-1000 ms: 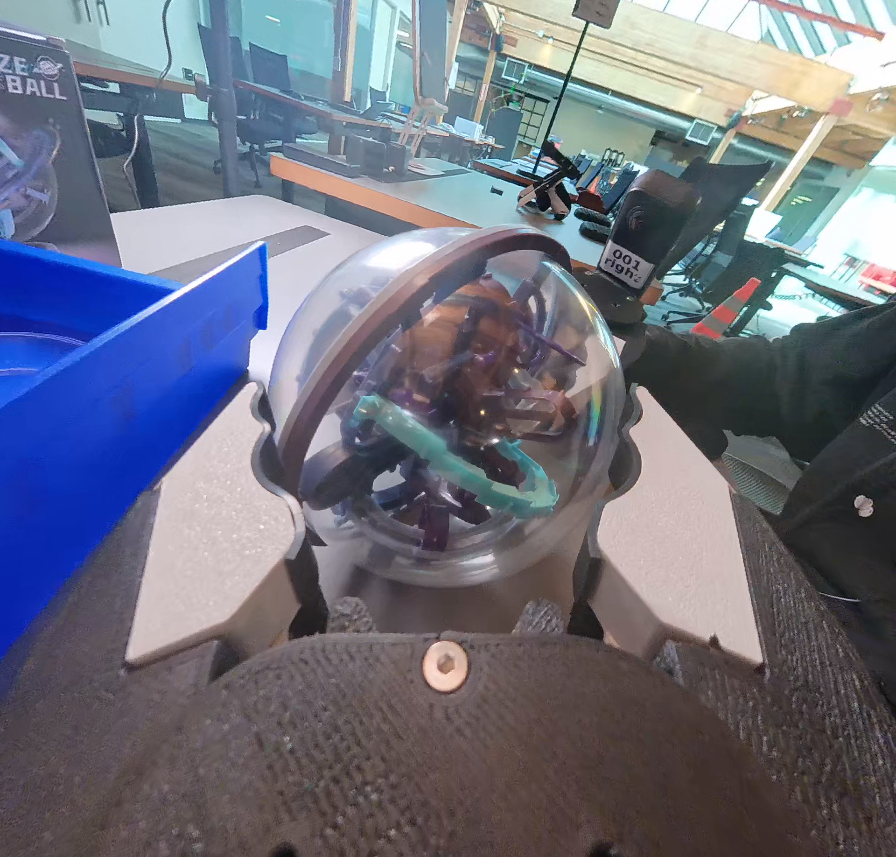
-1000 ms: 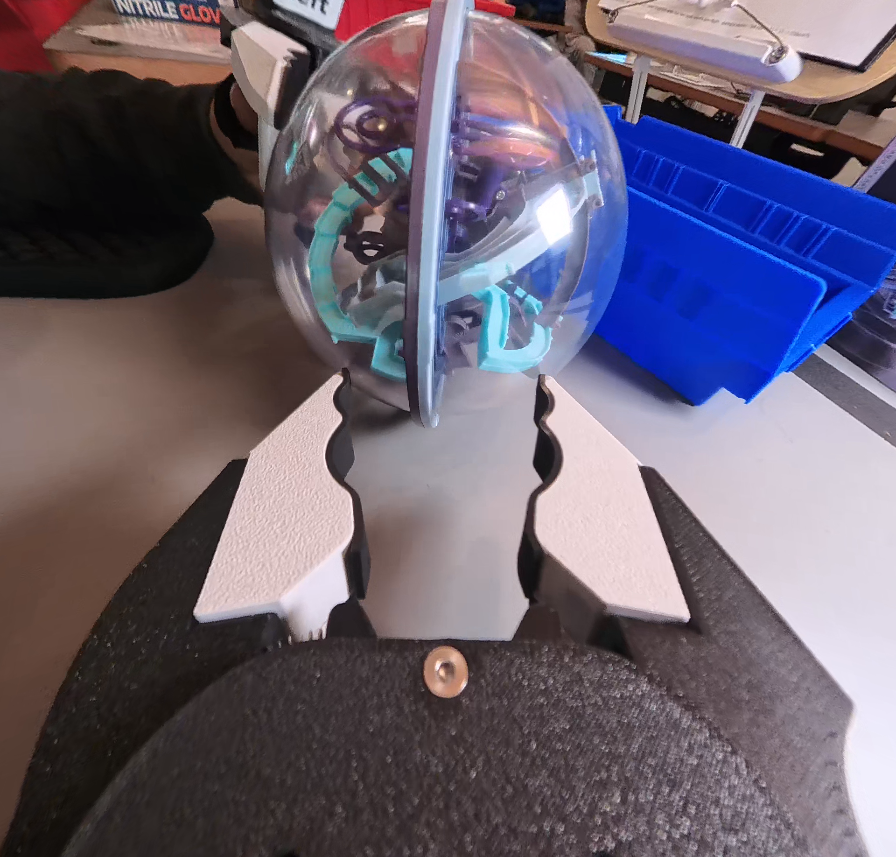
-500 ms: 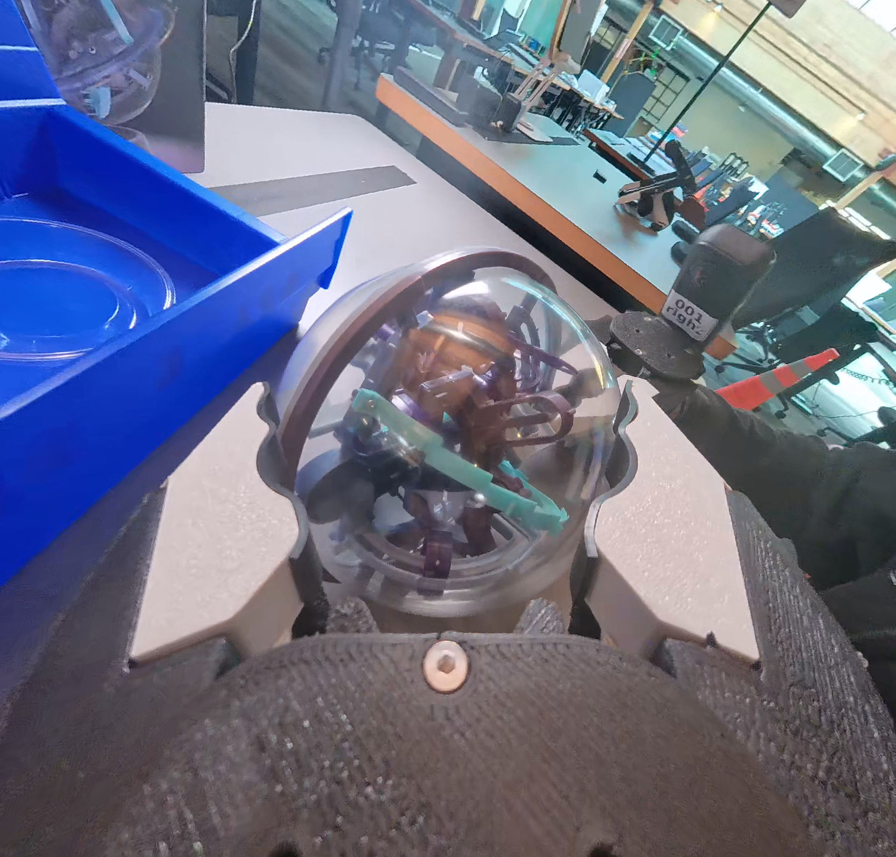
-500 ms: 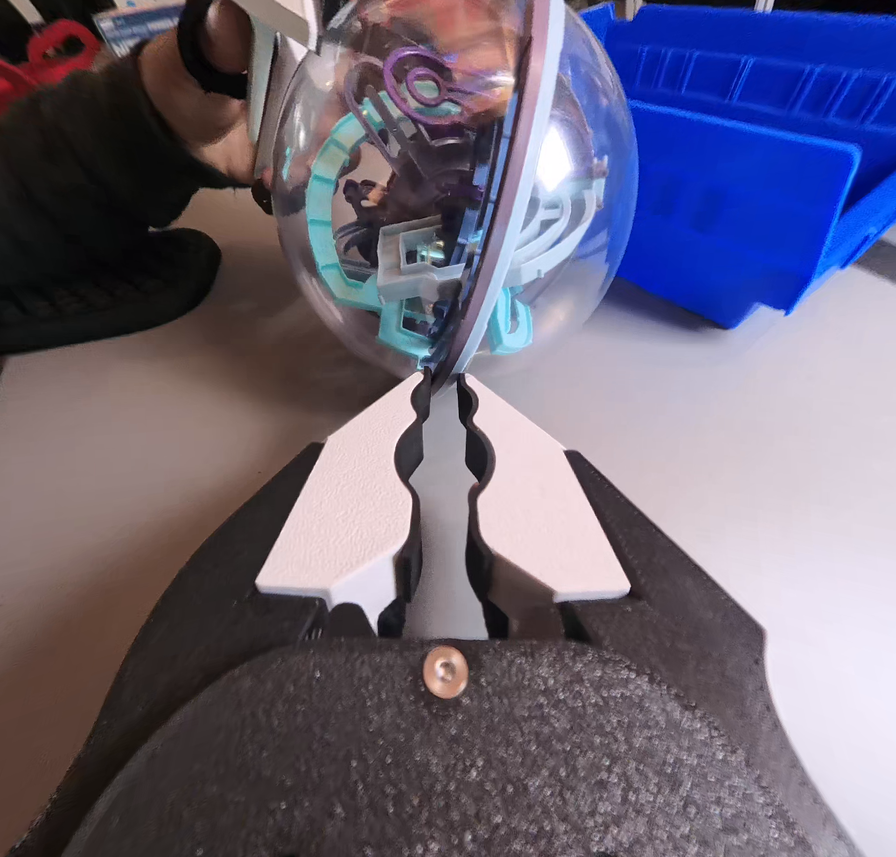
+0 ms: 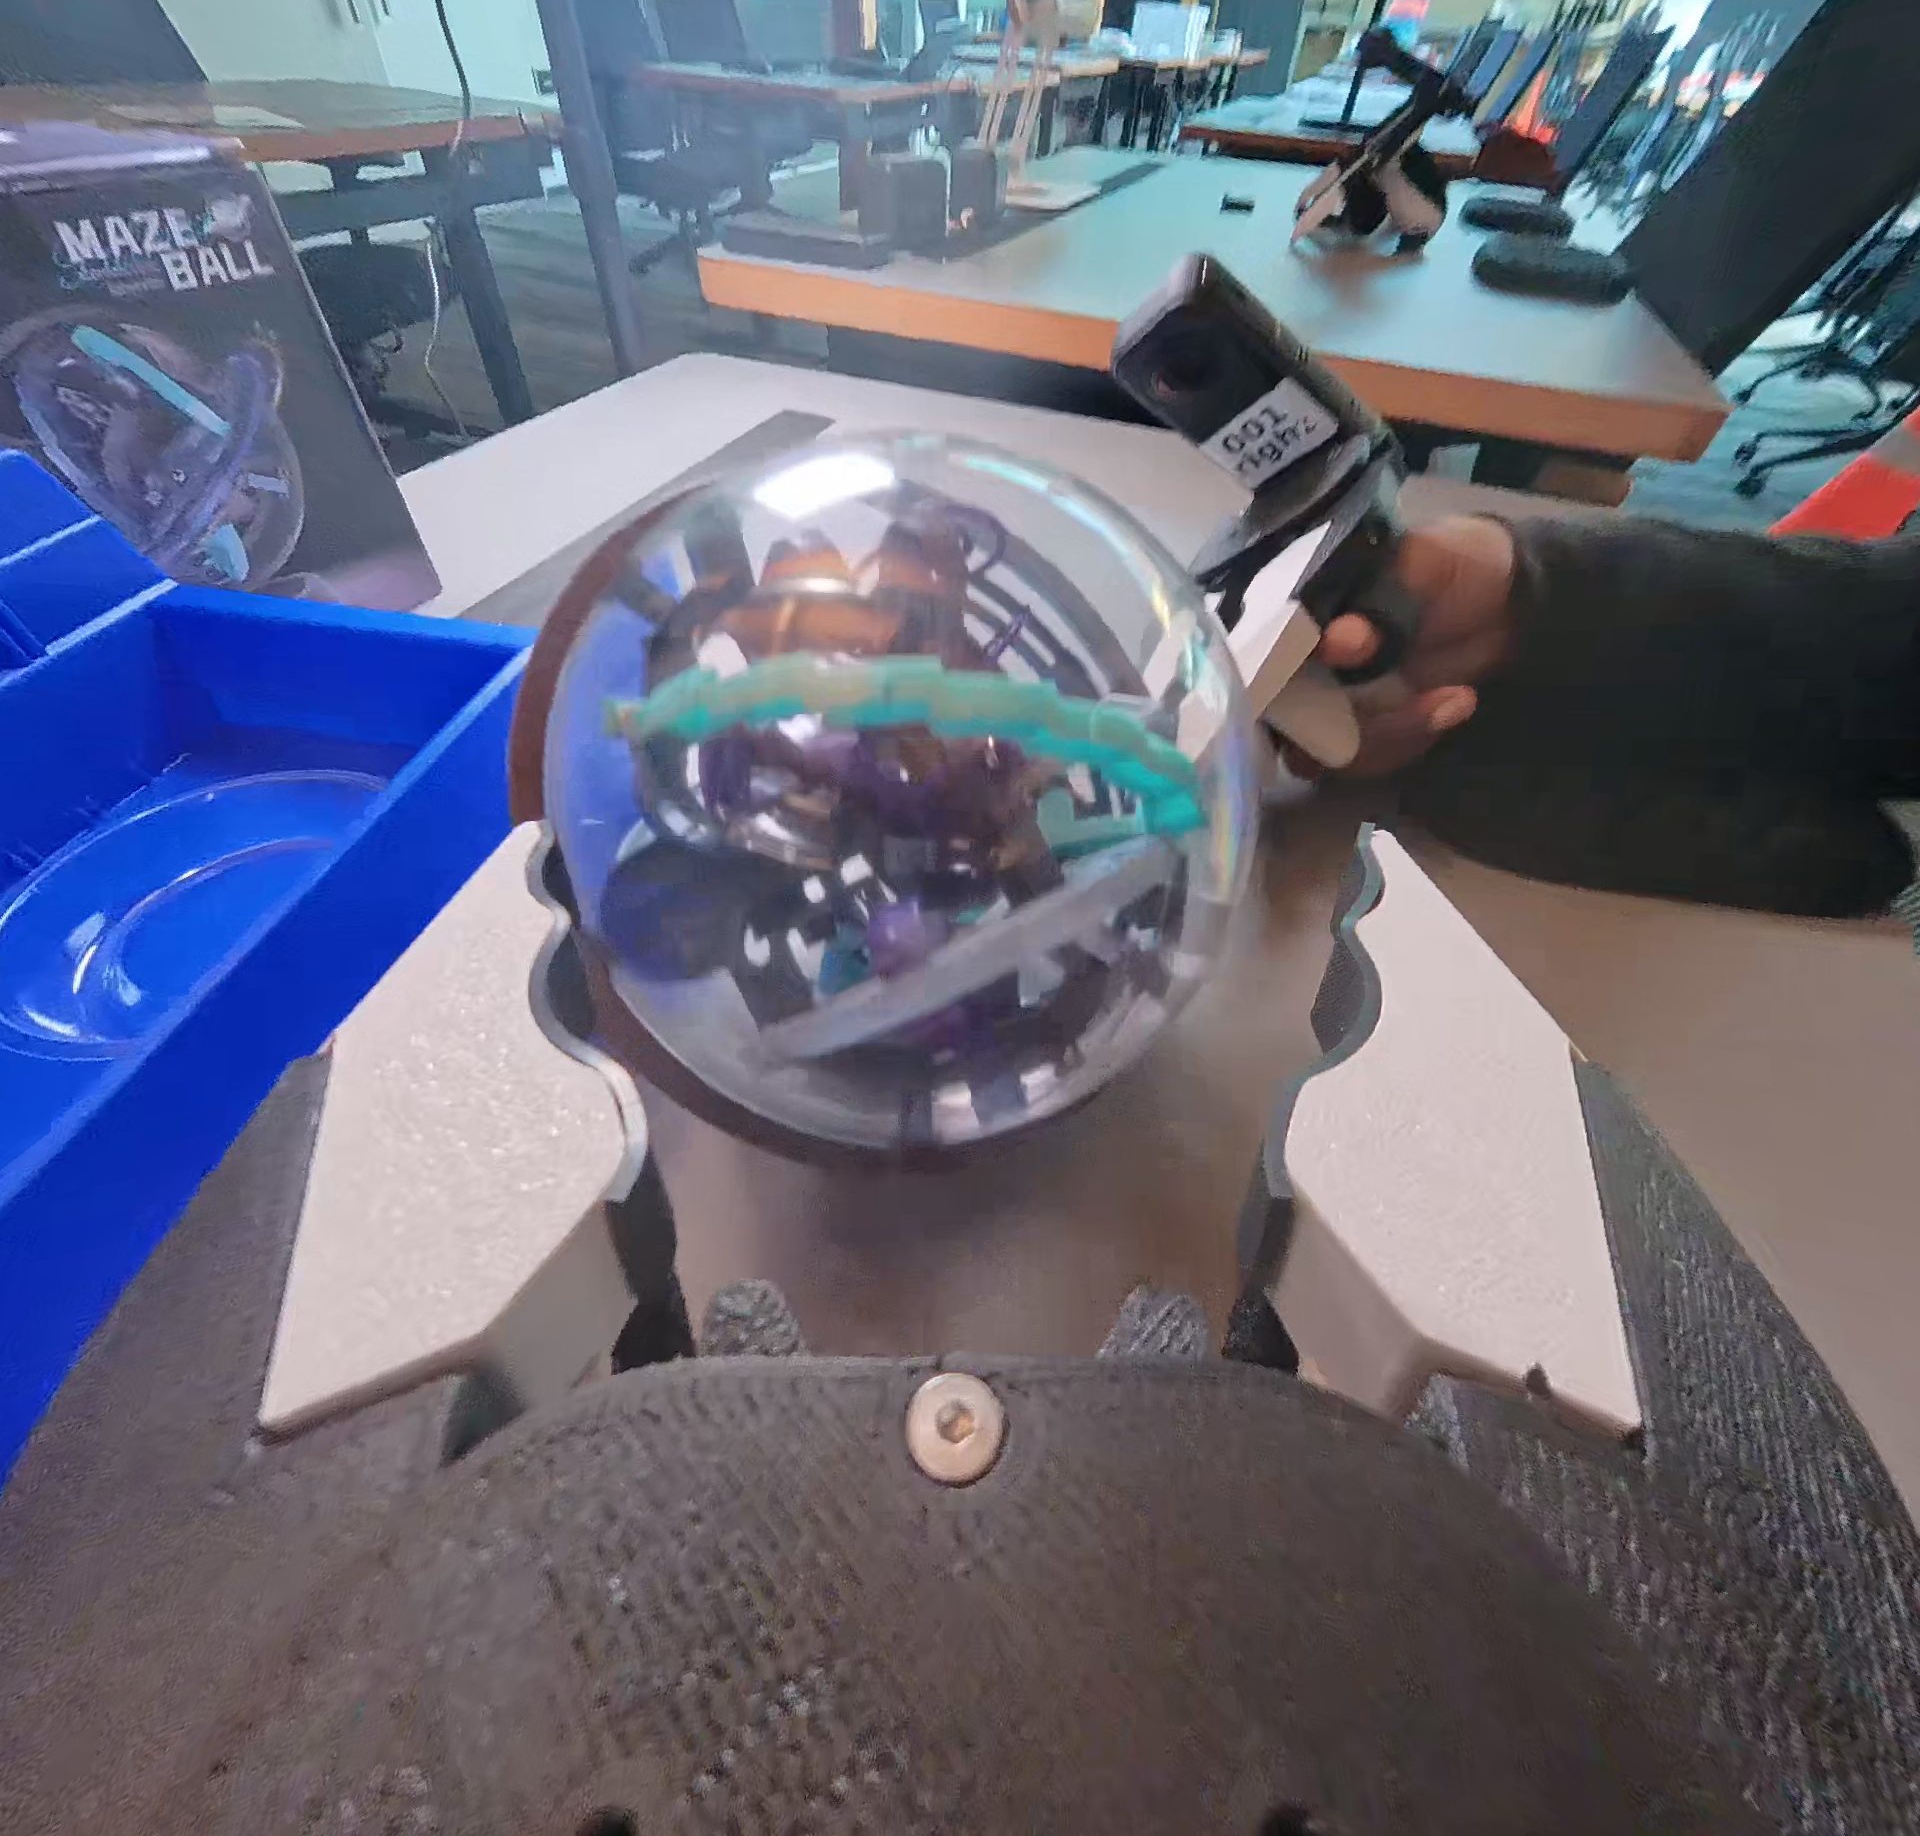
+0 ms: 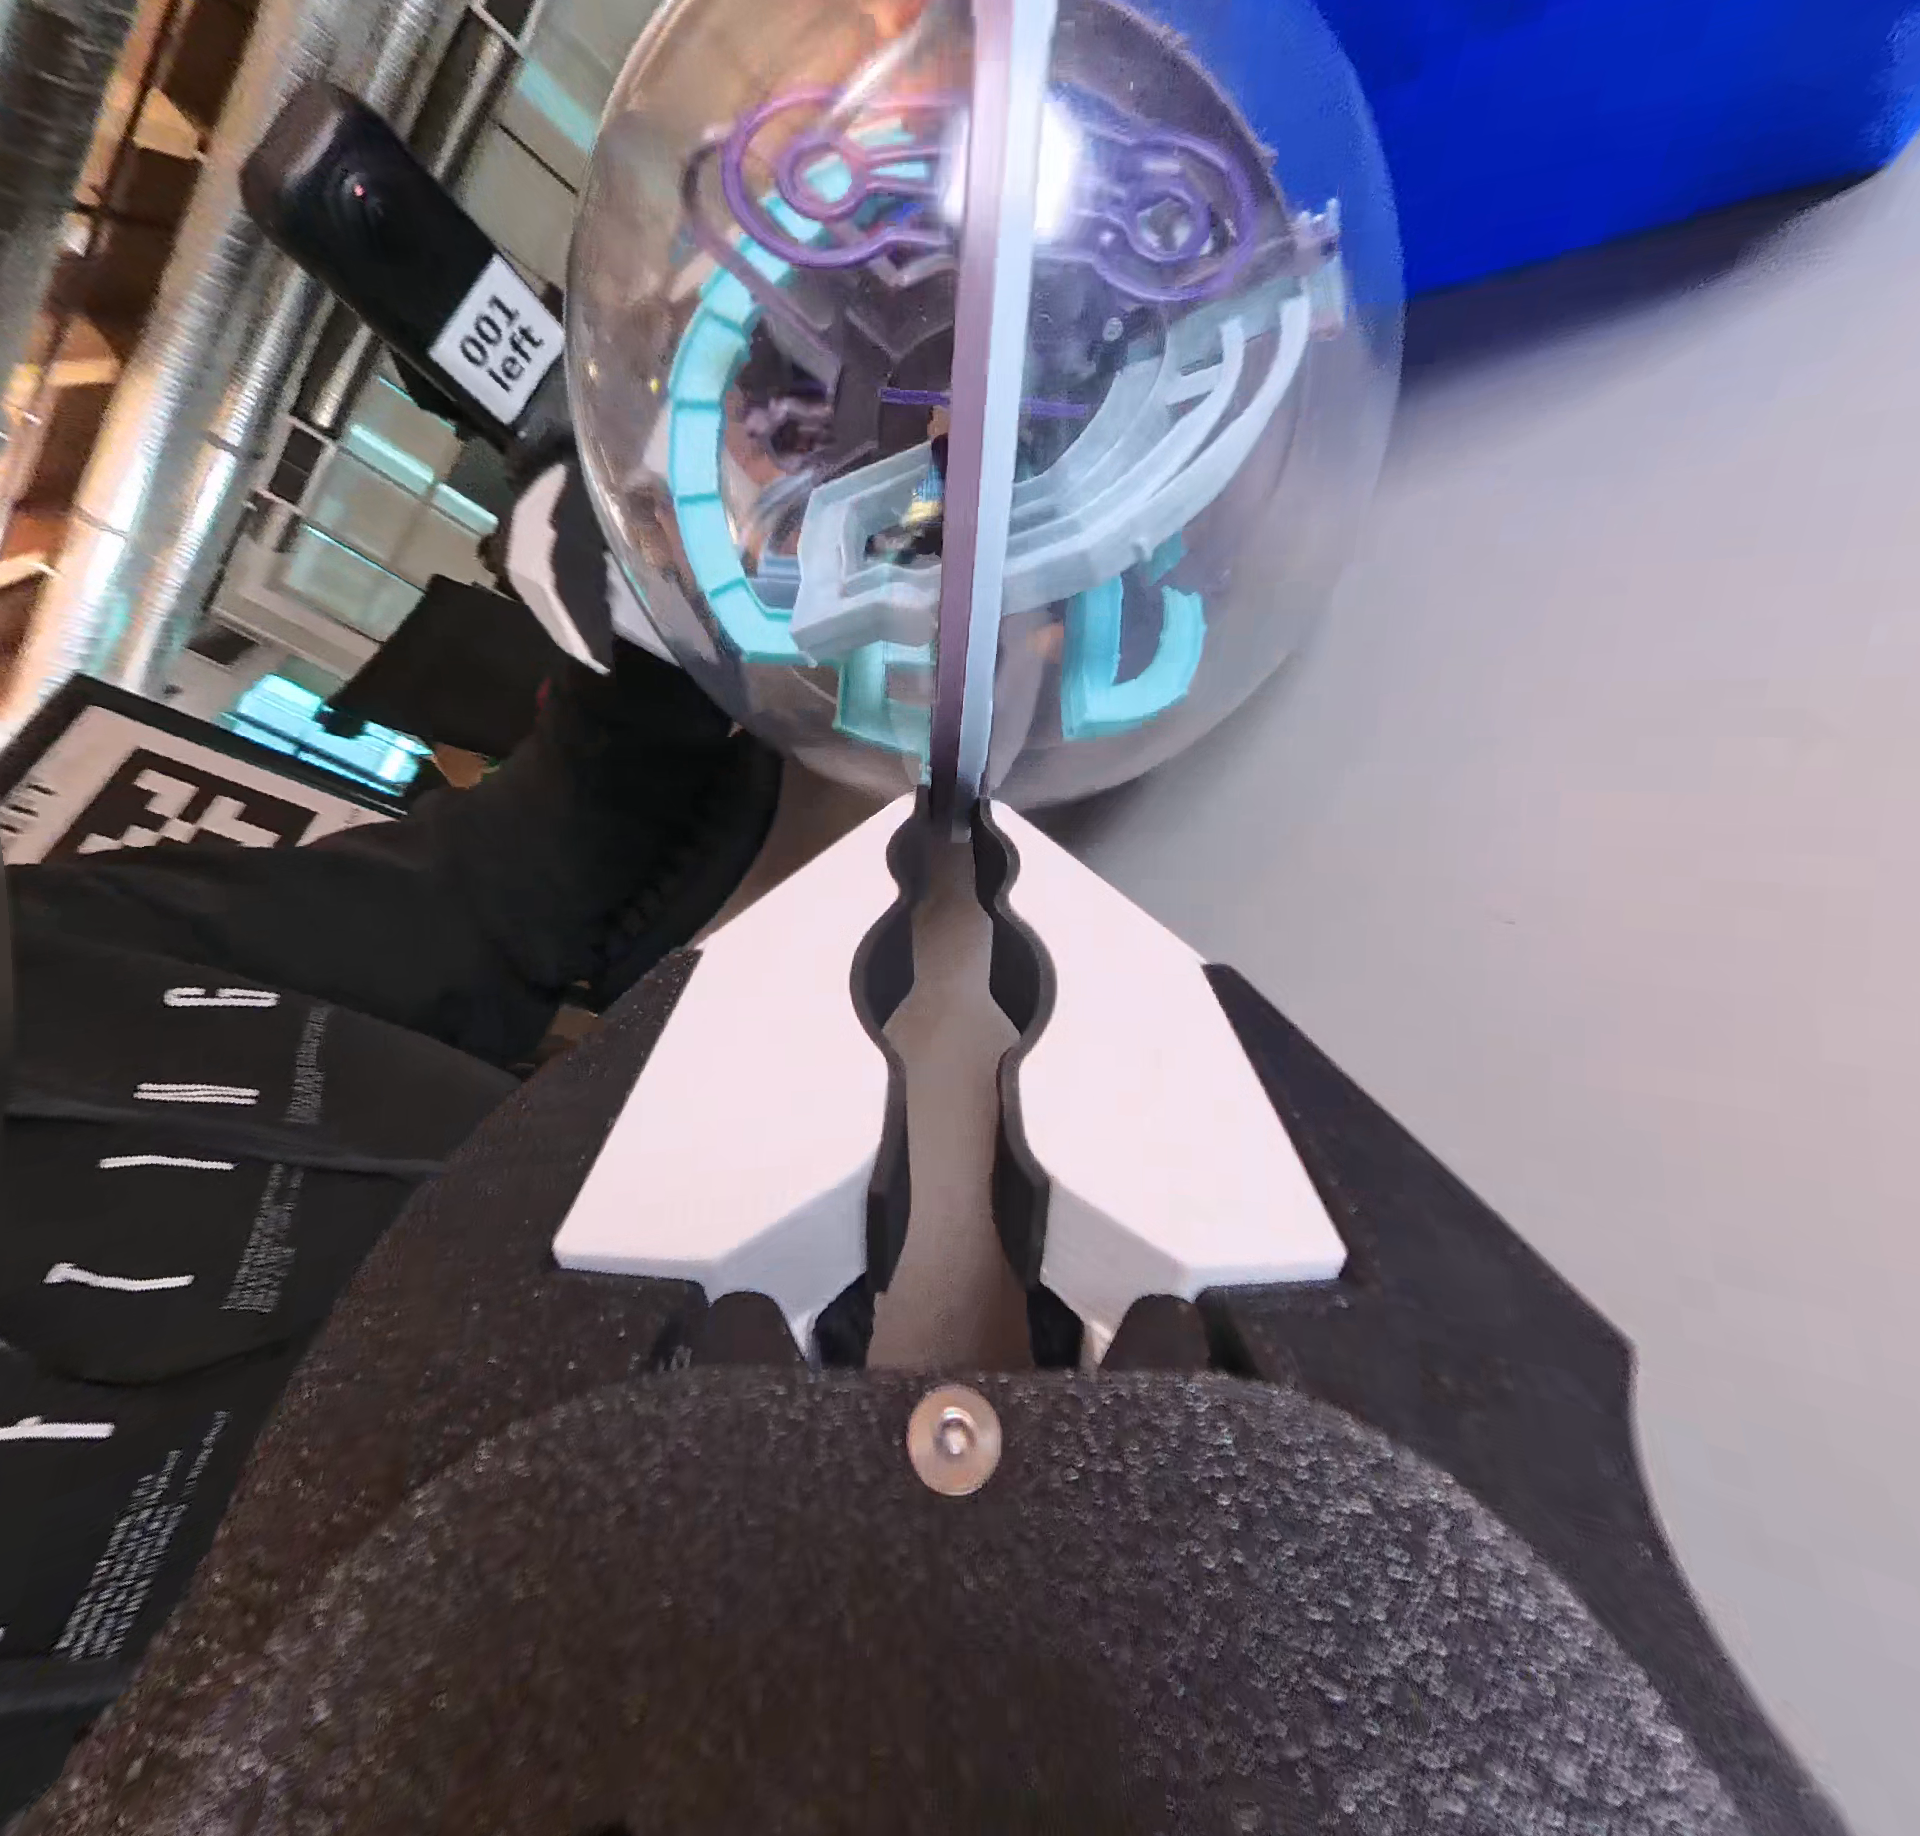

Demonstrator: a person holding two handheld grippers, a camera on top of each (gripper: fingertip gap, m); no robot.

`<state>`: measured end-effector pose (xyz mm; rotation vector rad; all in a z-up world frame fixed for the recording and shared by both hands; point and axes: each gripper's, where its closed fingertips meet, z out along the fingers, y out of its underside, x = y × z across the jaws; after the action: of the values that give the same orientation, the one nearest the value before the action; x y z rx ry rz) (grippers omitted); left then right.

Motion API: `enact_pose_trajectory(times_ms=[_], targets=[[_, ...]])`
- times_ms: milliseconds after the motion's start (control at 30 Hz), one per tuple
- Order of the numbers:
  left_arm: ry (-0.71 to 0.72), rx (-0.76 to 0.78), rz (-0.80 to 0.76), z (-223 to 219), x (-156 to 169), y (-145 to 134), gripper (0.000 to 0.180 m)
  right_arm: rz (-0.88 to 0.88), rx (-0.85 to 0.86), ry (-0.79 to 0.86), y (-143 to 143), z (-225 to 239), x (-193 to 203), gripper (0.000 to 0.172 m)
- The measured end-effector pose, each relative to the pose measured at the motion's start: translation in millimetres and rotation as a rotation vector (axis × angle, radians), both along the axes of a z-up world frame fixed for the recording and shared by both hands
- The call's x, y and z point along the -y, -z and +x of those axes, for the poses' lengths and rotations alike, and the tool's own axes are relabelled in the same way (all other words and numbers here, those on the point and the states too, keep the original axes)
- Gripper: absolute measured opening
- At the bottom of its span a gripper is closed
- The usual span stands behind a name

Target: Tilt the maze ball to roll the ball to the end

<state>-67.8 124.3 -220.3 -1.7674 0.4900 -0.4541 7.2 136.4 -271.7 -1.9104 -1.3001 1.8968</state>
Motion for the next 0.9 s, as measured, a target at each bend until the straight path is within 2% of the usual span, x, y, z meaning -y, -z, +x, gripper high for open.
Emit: enact_pose_trajectory(times_ms=[167, 367, 400, 533, 633, 733, 833, 900], targets=[[-0.047, -0.110, -0.005, 2.2, -10.4, 15.8, 0.135, -0.057, 0.006, -0.075, -1.8, 2.8, 13.7, 0.005], [-0.053, -0.061, -0.020, 3.4, -10.0, 14.7, 0.135, -0.029, -0.014, -0.082, -6.5, 5.1, 17.1, 0.006], [-0.056, -0.051, -0.021, 2.7, -10.4, 14.4, 0.135, 0.008, -0.030, -0.082, -8.8, 6.2, 17.3, 0.012], [-0.060, -0.035, -0.015, 1.2, -13.4, 13.0, 0.134, 0.376, -0.104, 0.028, -14.6, 8.5, -5.1, 0.069], [-0.053, -0.041, -0.005, 3.1, -14.3, 11.7, 0.133, 0.750, -0.209, 0.153, -26.7, 7.1, -27.7, 0.095], [-0.044, -0.051, 0.010, 6.4, -16.4, 9.5, 0.132, 1.012, -0.223, 0.139, -20.6, -3.0, -29.0, 0.112], [-0.055, -0.027, 0.001, 8.5, -20.0, 6.9, 0.132, 1.073, -0.182, 0.135, -8.9, -14.4, -26.9, 0.125], [-0.050, -0.022, -0.007, 8.7, -18.4, 6.2, 0.132, 1.083, -0.175, 0.151, -9.0, -13.5, -28.2, 0.116]])
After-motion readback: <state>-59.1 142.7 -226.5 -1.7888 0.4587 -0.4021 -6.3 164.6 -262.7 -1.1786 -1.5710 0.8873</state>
